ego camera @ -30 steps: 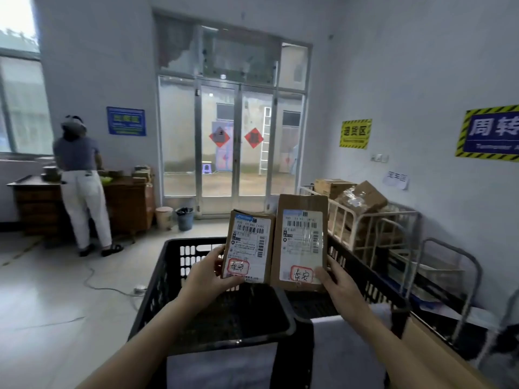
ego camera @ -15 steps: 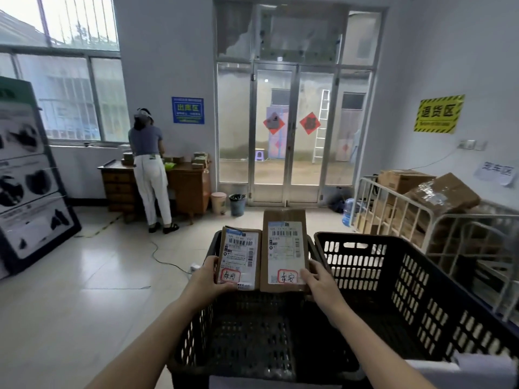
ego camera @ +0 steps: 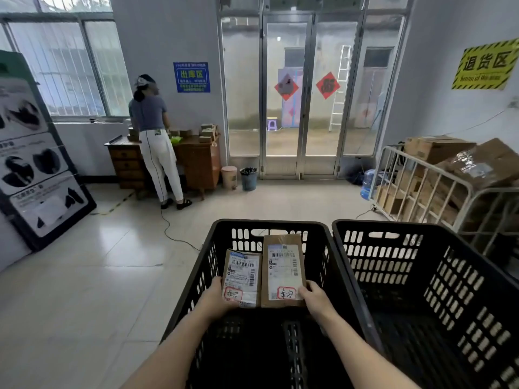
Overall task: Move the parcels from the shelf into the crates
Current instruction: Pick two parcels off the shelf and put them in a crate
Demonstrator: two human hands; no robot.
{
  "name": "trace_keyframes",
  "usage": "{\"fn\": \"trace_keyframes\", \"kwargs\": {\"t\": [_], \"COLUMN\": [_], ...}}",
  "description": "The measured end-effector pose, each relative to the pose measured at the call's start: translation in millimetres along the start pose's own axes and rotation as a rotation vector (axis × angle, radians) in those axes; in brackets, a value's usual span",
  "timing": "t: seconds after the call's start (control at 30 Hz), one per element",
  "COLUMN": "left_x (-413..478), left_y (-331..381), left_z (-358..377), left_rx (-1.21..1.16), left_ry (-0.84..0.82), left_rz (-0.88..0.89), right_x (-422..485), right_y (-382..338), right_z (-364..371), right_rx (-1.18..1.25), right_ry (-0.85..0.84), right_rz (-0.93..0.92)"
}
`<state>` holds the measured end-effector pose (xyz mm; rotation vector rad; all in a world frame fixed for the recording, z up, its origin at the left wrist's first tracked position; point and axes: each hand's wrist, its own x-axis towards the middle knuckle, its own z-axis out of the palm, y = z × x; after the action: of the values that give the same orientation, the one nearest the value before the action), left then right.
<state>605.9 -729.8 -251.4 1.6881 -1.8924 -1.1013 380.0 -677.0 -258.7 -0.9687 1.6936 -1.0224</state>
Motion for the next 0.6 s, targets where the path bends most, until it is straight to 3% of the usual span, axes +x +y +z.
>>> {"fn": "trace_keyframes", "kwargs": {"t": [0.43,0.6], "left_x": [76,91], "left_y": [-46,-61], "left_z": [51,67], "left_rx": [-0.054,-0.069], "left_ry": [-0.021,0.003], "left_rz": [-0.201,-0.239], "right_x": [75,93], "right_y": [47,61], "right_z": [26,38], "right_rx": [0.046,0.098], "right_ry": [0.034,0.124], "right_rz": [0.249,0.269]}}
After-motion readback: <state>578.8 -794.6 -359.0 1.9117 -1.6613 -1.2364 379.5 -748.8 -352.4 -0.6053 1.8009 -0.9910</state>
